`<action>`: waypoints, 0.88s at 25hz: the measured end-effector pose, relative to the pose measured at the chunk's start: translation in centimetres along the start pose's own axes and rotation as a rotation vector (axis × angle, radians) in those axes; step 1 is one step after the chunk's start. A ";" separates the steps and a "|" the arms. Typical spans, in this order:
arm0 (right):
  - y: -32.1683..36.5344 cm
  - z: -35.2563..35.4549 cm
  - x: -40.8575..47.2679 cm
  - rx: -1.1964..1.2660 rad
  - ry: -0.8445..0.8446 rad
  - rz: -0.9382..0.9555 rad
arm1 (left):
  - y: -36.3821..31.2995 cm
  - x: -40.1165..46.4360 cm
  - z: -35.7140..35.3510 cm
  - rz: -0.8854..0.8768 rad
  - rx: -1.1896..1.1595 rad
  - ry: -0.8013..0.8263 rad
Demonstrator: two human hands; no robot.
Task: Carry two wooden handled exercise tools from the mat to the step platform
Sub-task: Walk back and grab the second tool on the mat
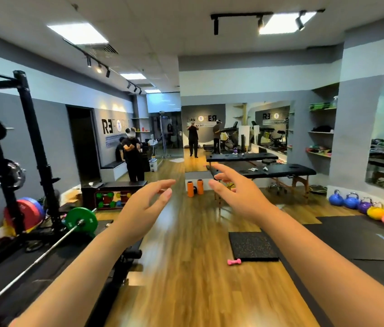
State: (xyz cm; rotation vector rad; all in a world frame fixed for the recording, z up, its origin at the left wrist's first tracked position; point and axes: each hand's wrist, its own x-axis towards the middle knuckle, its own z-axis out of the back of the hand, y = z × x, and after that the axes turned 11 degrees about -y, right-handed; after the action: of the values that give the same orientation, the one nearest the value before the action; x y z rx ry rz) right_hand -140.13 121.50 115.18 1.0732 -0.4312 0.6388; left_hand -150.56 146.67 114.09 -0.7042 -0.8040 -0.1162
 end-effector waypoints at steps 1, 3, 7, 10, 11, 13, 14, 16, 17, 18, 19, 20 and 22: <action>-1.5 -0.5 2.3 0.003 0.018 0.006 | 1.1 1.8 -1.0 0.008 0.017 -0.017; -4.5 -1.7 6.8 0.013 0.041 0.019 | 3.2 5.5 -2.8 0.024 0.039 -0.057; -10.4 -4.9 14.8 0.023 0.098 0.037 | 8.3 11.5 -7.0 0.065 0.065 -0.085; -14.7 -8.0 18.7 0.063 0.138 0.041 | 12.8 15.0 -10.1 0.088 0.081 -0.081; -16.4 -9.3 20.2 0.073 0.144 0.038 | 14.6 16.4 -11.2 0.093 0.082 -0.077; -19.6 -11.7 23.5 0.070 0.147 0.033 | 18.4 19.5 -13.5 0.091 0.080 -0.075; -21.2 -12.9 25.4 0.065 0.149 0.029 | 20.3 21.2 -14.6 0.089 0.079 -0.075; -24.2 -15.2 29.6 0.053 0.148 0.018 | 24.3 25.1 -16.7 0.089 0.070 -0.071; -25.5 -16.1 31.7 0.042 0.144 0.014 | 26.2 27.1 -17.6 0.093 0.066 -0.065; -26.6 -16.9 33.9 0.029 0.140 0.009 | 27.8 29.1 -18.4 0.103 0.064 -0.054; -27.8 -17.9 36.4 0.017 0.131 0.005 | 29.8 31.4 -19.2 0.108 0.069 -0.041; -29.0 -19.0 38.9 0.007 0.117 0.003 | 31.7 33.6 -19.9 0.106 0.081 -0.029; -31.4 -21.2 43.6 0.008 0.098 -0.004 | 35.4 38.1 -21.4 0.090 0.091 -0.018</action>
State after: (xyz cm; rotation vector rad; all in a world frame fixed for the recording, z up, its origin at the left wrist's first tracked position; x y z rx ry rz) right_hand -86.25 142.17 111.91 1.0457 -0.3417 0.6871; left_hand -98.13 166.81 111.39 -0.6550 -0.7884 0.0084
